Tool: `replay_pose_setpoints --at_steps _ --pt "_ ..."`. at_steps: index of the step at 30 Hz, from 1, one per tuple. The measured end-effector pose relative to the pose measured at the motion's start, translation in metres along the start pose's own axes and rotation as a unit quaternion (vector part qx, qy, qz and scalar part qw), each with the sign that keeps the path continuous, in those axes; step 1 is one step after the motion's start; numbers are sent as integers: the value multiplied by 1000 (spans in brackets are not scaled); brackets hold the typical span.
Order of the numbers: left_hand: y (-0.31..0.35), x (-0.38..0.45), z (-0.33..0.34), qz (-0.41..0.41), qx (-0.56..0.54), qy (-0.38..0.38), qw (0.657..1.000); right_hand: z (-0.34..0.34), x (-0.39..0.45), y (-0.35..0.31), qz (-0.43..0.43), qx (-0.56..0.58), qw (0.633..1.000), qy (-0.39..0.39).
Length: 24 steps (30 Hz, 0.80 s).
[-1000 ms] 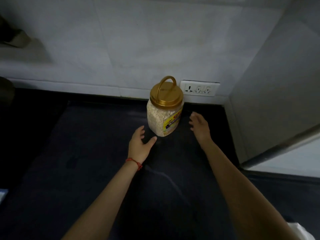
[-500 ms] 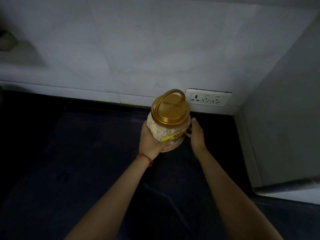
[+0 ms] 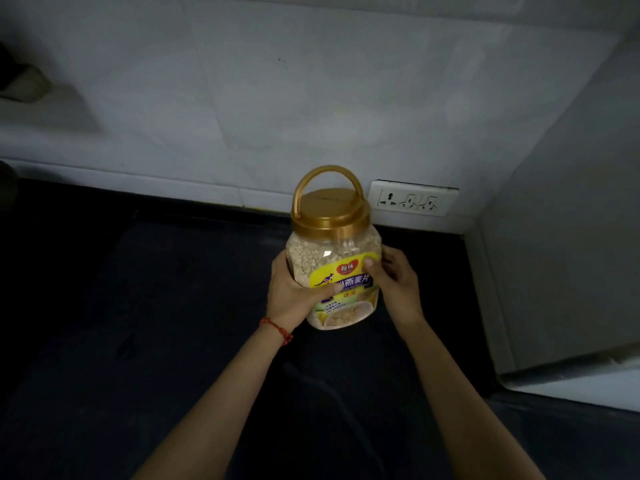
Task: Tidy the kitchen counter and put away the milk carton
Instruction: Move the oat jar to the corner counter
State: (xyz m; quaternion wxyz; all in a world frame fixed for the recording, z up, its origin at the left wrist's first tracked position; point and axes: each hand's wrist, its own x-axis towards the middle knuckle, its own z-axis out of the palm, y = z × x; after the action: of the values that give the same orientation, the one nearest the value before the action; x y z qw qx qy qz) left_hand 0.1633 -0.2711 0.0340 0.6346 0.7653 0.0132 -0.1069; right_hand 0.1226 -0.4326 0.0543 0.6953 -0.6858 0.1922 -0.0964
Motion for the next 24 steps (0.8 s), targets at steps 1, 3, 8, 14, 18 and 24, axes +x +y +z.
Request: replay_pose_setpoints --at_steps 1,3,8,14,18,24 --pt "3 -3 -2 1 -11 0 1000 0 -4 -5 -3 -1 1000 0" --pt "14 -17 -8 14 -30 11 999 -2 -19 -17 -20 -7 1000 -6" --pt "43 -66 -35 34 -133 33 990 -2 -64 -47 -75 32 993 -84" --pt "64 -132 -73 52 -203 98 973 29 -109 -75 -68 92 962 -247" --pt "68 -175 -120 66 -213 137 965 69 -153 -83 -49 106 950 -289" --pt "32 -258 -218 60 -228 210 949 152 -244 -77 -21 82 930 -357"
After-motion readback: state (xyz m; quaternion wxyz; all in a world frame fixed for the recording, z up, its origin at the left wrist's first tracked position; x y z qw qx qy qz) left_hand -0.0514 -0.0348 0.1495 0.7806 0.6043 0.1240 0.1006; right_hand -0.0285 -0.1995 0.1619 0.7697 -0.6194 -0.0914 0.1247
